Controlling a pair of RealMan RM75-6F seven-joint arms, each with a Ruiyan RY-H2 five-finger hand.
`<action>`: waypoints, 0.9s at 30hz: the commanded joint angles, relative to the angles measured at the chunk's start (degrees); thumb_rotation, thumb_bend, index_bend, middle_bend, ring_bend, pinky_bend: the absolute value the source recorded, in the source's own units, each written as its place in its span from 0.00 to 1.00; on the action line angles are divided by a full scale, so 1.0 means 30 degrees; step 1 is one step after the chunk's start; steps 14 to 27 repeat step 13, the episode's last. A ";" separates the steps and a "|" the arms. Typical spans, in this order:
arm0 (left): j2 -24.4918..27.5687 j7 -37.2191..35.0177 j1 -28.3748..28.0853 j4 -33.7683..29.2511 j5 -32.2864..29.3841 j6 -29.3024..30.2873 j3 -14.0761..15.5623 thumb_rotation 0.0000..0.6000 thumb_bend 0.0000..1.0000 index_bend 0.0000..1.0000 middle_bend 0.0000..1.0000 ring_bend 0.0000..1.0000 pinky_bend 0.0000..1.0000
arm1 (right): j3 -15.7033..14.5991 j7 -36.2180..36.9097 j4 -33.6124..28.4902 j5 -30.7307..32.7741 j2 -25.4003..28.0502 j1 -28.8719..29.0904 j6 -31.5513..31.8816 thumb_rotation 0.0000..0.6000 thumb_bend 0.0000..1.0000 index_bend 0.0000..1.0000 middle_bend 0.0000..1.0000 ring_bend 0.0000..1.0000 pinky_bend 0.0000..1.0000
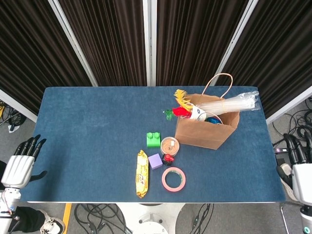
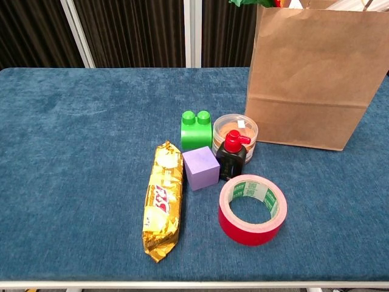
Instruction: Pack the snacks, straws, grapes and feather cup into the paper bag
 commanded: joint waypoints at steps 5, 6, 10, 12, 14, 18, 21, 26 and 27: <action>0.0330 0.0382 0.0197 -0.0484 0.0173 0.0294 0.0180 1.00 0.09 0.10 0.09 0.00 0.14 | -0.0081 0.2585 0.3361 0.0879 -0.2158 0.0020 -0.1659 1.00 0.01 0.09 0.18 0.01 0.02; 0.0356 0.0368 0.0218 -0.0488 0.0160 0.0300 0.0194 1.00 0.09 0.10 0.09 0.00 0.14 | 0.0023 0.2721 0.3472 0.1032 -0.2225 0.0140 -0.1905 1.00 0.01 0.09 0.18 0.01 0.02; 0.0411 0.0236 0.0231 -0.0435 0.0131 0.0193 0.0259 1.00 0.09 0.10 0.09 0.00 0.14 | 0.0403 0.2896 0.3696 0.1210 -0.2441 0.0588 -0.2526 1.00 0.01 0.09 0.18 0.00 0.02; 0.0411 0.0113 0.0209 -0.0378 0.0274 0.0223 0.0289 1.00 0.09 0.10 0.09 0.00 0.14 | 0.0529 0.2977 0.3608 0.1204 -0.2525 0.0740 -0.2706 1.00 0.01 0.09 0.18 0.00 0.02; 0.0406 0.0037 0.0189 -0.0343 0.0383 0.0253 0.0305 1.00 0.09 0.10 0.09 0.00 0.14 | 0.0575 0.3001 0.3554 0.1190 -0.2553 0.0792 -0.2760 1.00 0.01 0.09 0.18 0.00 0.02; 0.0406 0.0037 0.0189 -0.0343 0.0383 0.0253 0.0305 1.00 0.09 0.10 0.09 0.00 0.14 | 0.0575 0.3001 0.3554 0.1190 -0.2553 0.0792 -0.2760 1.00 0.01 0.09 0.18 0.00 0.02; 0.0406 0.0037 0.0189 -0.0343 0.0383 0.0253 0.0305 1.00 0.09 0.10 0.09 0.00 0.14 | 0.0575 0.3001 0.3554 0.1190 -0.2553 0.0792 -0.2760 1.00 0.01 0.09 0.18 0.00 0.02; 0.0406 0.0037 0.0189 -0.0343 0.0383 0.0253 0.0305 1.00 0.09 0.10 0.09 0.00 0.14 | 0.0575 0.3001 0.3554 0.1190 -0.2553 0.0792 -0.2760 1.00 0.01 0.09 0.18 0.00 0.02; 0.0406 0.0037 0.0189 -0.0343 0.0383 0.0253 0.0305 1.00 0.09 0.10 0.09 0.00 0.14 | 0.0575 0.3001 0.3554 0.1190 -0.2553 0.0792 -0.2760 1.00 0.01 0.09 0.18 0.00 0.02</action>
